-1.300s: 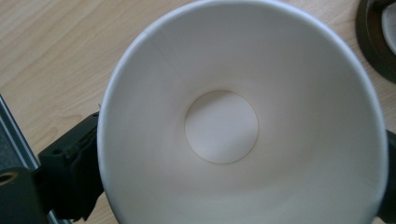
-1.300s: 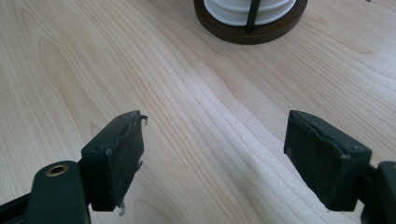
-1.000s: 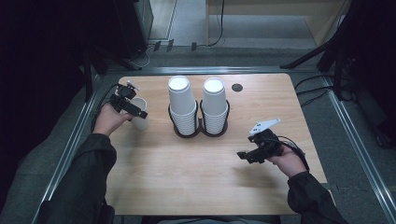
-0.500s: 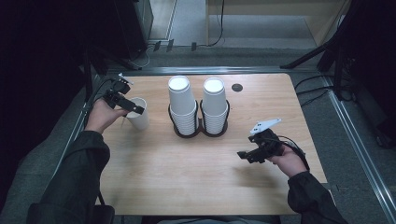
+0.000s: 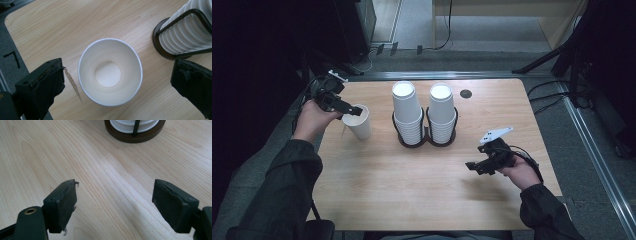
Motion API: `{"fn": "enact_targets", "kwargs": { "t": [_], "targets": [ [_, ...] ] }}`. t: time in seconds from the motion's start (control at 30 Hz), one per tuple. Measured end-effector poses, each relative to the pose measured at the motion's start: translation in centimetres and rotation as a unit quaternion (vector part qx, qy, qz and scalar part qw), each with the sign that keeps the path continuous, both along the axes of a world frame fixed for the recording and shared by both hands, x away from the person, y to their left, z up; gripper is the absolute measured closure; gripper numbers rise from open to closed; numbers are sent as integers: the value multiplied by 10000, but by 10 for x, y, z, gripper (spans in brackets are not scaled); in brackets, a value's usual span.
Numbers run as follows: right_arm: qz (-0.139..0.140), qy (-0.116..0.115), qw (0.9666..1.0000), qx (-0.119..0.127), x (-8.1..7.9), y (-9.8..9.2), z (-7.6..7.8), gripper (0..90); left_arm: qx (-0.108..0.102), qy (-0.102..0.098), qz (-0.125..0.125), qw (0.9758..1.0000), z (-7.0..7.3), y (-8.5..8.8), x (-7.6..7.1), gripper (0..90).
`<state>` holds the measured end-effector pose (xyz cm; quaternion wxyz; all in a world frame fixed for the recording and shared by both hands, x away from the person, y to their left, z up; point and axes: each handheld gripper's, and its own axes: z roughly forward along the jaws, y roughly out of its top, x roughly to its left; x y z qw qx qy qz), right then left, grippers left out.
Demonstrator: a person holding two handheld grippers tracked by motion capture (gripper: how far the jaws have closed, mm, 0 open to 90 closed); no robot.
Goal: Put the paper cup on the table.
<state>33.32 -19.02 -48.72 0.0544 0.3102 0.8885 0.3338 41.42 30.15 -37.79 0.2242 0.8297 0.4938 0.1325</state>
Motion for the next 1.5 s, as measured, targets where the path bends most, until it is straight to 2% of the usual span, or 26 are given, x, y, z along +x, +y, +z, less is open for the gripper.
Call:
{"fn": "enact_targets", "kwargs": {
  "t": [0.07,0.17,0.37,0.43,0.5,0.73,0.93,1.07,1.2,1.37,1.5],
  "targets": [
    [30,-5,10000,0,0,0,0,201,-81,-125,35,9999,0,-5,-7,0],
    [35,8,10000,-10,0,1,0,201,-35,-271,-11,9996,-3,-9,-14,28],
    [83,7,10000,-23,1,2,-1,201,-224,-415,-143,9988,-9,-16,-29,40],
    [97,3,10000,-13,1,3,0,201,-184,-646,-258,9974,-13,-23,-38,64],
    [118,2,9999,-25,2,4,-1,201,-208,-723,-315,9967,-18,-27,-43,69],
    [193,4,9998,-45,3,8,-1,201,-412,-659,-423,9961,-37,-41,-57,86],
    [219,-14,9998,-15,4,10,1,201,-547,-610,-475,9955,-49,-51,-63,87],
    [273,-22,9996,-14,6,13,1,201,-541,-621,-512,9953,-57,-58,-67,89],
    [442,-77,9989,104,8,18,3,201,-528,-581,-549,9954,-63,-65,-73,89],
    [550,-101,9984,65,12,24,3,204,-698,-572,-452,9949,-69,-70,-78,89],
    [599,-117,9981,61,15,26,3,204,-767,-531,-537,9942,-81,-79,-86,89]
  ]
}}
